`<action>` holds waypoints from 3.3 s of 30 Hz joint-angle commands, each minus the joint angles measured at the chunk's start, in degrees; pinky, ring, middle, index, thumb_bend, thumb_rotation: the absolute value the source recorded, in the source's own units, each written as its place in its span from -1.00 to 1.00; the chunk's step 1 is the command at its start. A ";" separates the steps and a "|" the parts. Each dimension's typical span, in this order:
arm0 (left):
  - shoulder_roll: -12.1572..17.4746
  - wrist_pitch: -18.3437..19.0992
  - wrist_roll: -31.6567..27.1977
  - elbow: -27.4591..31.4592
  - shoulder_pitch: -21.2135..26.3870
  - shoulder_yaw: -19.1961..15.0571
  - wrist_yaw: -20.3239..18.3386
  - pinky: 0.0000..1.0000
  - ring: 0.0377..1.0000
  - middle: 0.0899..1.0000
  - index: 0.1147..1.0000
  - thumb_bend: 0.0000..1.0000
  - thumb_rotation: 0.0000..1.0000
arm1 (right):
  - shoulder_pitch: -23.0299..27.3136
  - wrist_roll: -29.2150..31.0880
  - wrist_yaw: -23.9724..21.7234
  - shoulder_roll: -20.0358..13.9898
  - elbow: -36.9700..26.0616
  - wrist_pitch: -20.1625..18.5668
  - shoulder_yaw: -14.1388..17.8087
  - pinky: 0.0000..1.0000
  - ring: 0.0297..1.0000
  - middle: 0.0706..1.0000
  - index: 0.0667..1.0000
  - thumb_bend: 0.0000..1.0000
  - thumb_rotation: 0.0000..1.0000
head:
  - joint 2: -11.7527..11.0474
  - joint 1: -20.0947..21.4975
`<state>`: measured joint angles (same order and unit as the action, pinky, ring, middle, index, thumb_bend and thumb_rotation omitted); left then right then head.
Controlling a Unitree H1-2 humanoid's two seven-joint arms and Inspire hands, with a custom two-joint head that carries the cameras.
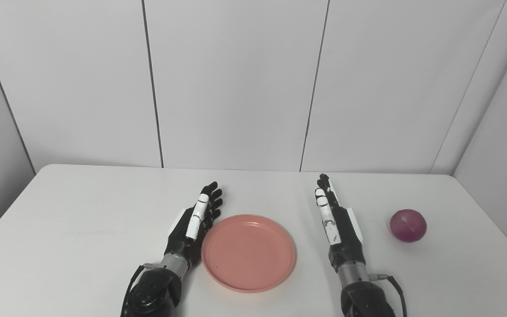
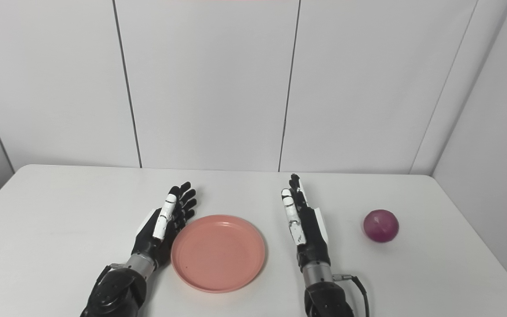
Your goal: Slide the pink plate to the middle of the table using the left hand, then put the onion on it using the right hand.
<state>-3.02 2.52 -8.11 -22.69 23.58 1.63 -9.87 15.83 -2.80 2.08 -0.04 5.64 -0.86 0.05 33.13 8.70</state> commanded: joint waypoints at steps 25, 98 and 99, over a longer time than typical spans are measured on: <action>-1.89 -4.32 2.68 0.43 1.76 1.82 1.36 1.00 0.98 0.97 0.95 0.24 1.00 | 3.12 1.38 -0.01 0.26 -1.14 1.46 -0.03 1.00 0.99 1.00 1.00 0.19 0.98 | -0.36 0.51; 3.60 -4.09 -0.97 6.58 -3.88 -0.76 -2.29 1.00 0.96 0.96 0.94 0.26 1.00 | 1.69 -26.12 1.18 -20.42 -14.16 -19.99 3.14 0.66 0.84 0.91 0.89 0.47 -0.16 | -1.45 13.60; 3.61 -4.12 -1.06 6.55 -3.85 -0.75 -2.32 1.00 0.96 0.96 0.94 0.26 1.00 | 1.73 -26.36 1.24 -20.71 -13.80 -19.80 3.15 0.65 0.84 0.90 0.89 0.49 -0.20 | -1.45 13.60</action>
<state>0.38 0.43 -8.42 -18.01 17.81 1.14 -11.40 15.50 -28.21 3.07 -19.21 -7.85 -20.83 3.02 31.64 22.32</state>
